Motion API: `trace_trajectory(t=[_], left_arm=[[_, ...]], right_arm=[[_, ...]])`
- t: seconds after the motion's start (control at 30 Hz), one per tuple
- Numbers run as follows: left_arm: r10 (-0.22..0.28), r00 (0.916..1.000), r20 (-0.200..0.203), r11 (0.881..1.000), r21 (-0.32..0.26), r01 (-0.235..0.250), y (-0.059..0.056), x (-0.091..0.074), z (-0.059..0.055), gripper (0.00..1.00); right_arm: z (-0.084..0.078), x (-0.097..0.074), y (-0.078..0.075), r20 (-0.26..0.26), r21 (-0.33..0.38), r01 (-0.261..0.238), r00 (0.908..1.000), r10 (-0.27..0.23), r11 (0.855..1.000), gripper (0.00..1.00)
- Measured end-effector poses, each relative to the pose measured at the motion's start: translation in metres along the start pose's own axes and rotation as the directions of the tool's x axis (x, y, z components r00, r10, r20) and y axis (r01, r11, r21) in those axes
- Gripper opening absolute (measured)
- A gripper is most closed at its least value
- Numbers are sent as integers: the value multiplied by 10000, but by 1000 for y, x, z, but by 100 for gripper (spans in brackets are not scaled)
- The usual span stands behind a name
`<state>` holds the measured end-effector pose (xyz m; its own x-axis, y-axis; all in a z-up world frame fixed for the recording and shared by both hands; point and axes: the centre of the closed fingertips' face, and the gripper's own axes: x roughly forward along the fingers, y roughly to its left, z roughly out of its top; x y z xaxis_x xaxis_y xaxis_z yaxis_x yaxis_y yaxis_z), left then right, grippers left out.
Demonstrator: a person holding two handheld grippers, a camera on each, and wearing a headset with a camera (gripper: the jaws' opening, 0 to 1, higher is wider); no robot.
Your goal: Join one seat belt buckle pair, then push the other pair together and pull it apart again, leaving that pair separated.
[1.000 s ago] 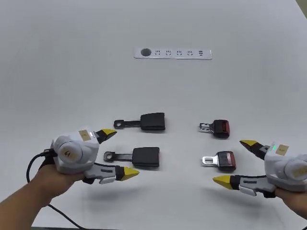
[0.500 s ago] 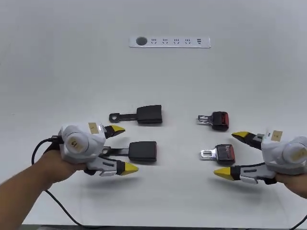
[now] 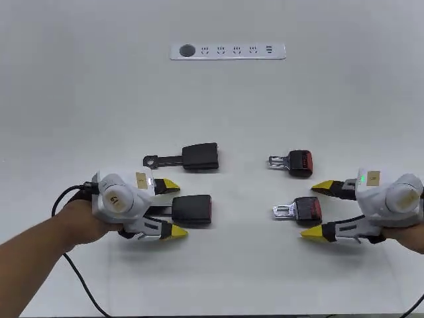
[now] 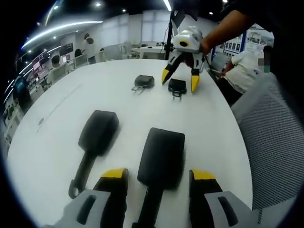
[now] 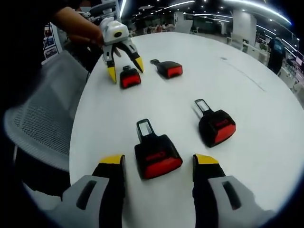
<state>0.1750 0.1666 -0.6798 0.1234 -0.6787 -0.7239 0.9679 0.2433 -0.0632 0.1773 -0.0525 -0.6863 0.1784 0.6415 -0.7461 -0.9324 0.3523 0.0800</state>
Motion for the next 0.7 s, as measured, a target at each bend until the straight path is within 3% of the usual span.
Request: trace_trajectory(t=[0.17,0.27,0.5,0.7], left_arm=[[-61,9999,85,9998,210,59,2,2,0,43],[-239,9997,66,9969,754,233,-2,3,-2,36],[-387,9993,-6,9959,813,386,-2,0,-7,34],[-385,9991,-151,9954,874,396,-1,0,-9,34]], right_arm=[[0,3,1,-139,-223,-312,9994,309,9993,43],[5,5,4,-144,-234,-371,9992,368,9990,39],[4,5,9,-471,-593,-512,9977,485,9969,36],[6,4,10,-661,-397,-411,9971,384,9984,35]])
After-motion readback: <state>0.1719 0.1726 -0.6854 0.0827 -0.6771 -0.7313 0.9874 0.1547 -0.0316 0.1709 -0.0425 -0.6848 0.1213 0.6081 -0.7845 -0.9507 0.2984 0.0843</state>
